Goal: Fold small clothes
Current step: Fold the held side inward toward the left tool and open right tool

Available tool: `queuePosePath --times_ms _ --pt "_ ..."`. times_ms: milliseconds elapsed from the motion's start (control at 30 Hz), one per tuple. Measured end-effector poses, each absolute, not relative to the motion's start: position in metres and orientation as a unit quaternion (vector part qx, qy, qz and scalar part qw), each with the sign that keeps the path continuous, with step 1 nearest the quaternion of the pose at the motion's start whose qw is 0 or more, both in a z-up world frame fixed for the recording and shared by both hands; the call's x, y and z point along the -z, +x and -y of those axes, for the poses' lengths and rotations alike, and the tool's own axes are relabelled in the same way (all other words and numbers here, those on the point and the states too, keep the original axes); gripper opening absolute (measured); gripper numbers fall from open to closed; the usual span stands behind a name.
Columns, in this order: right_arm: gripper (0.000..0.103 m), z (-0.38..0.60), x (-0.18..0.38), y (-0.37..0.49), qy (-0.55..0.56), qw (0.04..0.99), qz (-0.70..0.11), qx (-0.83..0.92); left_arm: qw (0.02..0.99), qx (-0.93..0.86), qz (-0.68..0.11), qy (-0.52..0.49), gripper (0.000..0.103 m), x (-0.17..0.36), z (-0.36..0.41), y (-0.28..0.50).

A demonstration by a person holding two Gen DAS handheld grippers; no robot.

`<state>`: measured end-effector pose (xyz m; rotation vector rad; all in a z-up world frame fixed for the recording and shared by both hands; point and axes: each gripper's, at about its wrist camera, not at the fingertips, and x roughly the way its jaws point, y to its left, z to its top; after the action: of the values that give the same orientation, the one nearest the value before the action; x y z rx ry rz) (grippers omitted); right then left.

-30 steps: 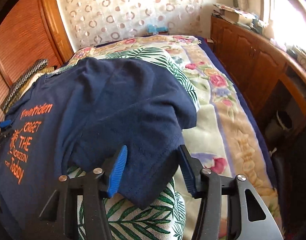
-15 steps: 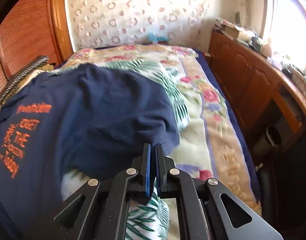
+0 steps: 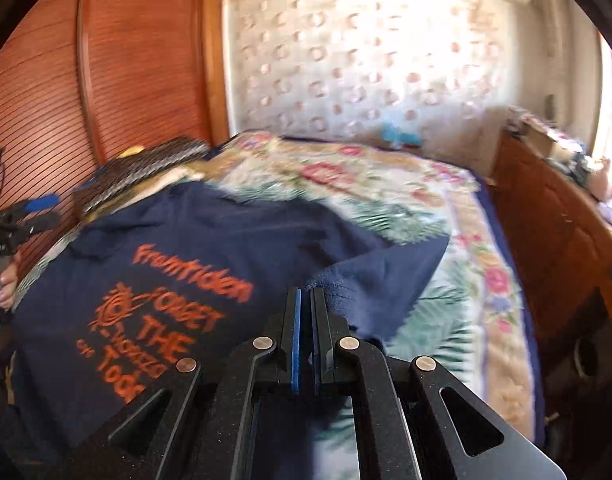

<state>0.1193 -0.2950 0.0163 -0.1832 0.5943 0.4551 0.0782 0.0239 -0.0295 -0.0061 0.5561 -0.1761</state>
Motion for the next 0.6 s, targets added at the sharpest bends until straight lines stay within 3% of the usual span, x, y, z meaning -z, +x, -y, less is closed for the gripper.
queuePosePath --times_ms 167,233,300,367,600 --pt "0.006 0.265 0.026 0.12 -0.109 0.905 -0.334 -0.238 0.957 0.095 -0.275 0.003 0.097 0.032 -0.017 0.072" --pt "0.017 0.262 0.033 0.12 -0.115 0.906 -0.341 -0.222 0.956 0.098 -0.276 0.004 0.097 0.033 -0.014 0.07" --pt "0.043 0.267 0.03 0.119 -0.105 0.912 -0.334 -0.215 0.955 0.102 -0.279 0.002 0.097 0.035 -0.013 0.069" --pt "0.055 0.273 0.023 0.122 -0.085 0.916 -0.327 -0.217 0.954 0.105 -0.281 0.001 0.097 0.037 -0.01 0.069" --pt "0.057 0.302 0.019 0.13 -0.049 0.922 -0.329 -0.197 0.952 0.118 -0.282 0.001 0.097 0.04 -0.001 0.065"
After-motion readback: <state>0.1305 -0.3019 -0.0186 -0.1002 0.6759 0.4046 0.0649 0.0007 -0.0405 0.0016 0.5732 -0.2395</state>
